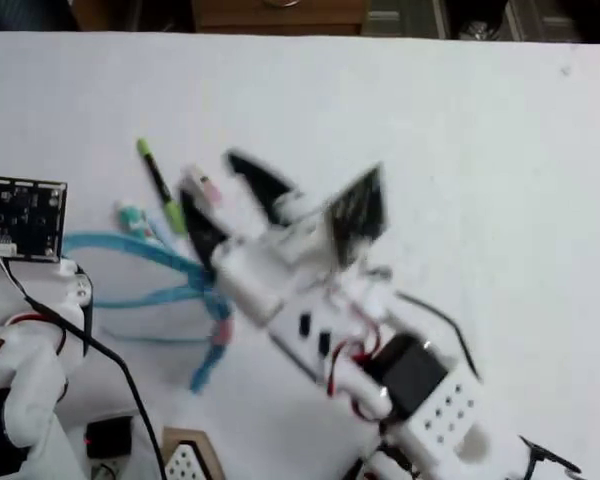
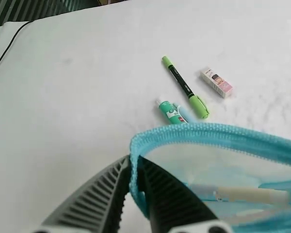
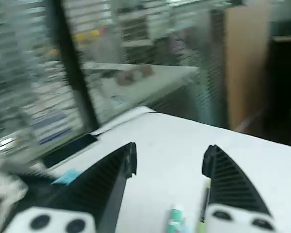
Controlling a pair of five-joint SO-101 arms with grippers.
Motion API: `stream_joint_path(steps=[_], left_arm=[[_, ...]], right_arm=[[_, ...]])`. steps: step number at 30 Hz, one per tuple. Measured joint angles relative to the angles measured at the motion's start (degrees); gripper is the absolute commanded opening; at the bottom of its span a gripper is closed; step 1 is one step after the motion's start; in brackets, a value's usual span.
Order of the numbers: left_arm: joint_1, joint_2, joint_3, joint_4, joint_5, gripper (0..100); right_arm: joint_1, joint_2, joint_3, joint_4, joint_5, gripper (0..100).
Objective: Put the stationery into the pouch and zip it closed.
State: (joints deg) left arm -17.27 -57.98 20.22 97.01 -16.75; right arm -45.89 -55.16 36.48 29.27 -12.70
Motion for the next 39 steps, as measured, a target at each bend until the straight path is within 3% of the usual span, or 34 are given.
stream_joint_path(steps=[4, 11, 17, 24, 39], left_arm=[[-1.2, 0.0, 0.0, 0.3, 0.0, 2], [-1.3, 0.0, 0.0, 0.4, 0.0, 2], [-1.3, 0.0, 0.0, 0.4, 0.0, 2], [-1.3, 0.0, 0.0, 0.4, 0.0, 2], [-1.3, 0.0, 0.0, 0.4, 0.0, 2]], right_arm=[[5.5, 10.3, -10.2, 9.6, -0.4, 22.5], [5.8, 35.9, -28.6, 22.1, -0.8, 22.5], [6.1, 57.0, -42.7, 25.4, -0.6, 22.5], [9.1, 83.5, -59.4, 25.1, 4.7, 22.6], [7.4, 121.4, -110.8, 44.7, 6.9, 22.4]])
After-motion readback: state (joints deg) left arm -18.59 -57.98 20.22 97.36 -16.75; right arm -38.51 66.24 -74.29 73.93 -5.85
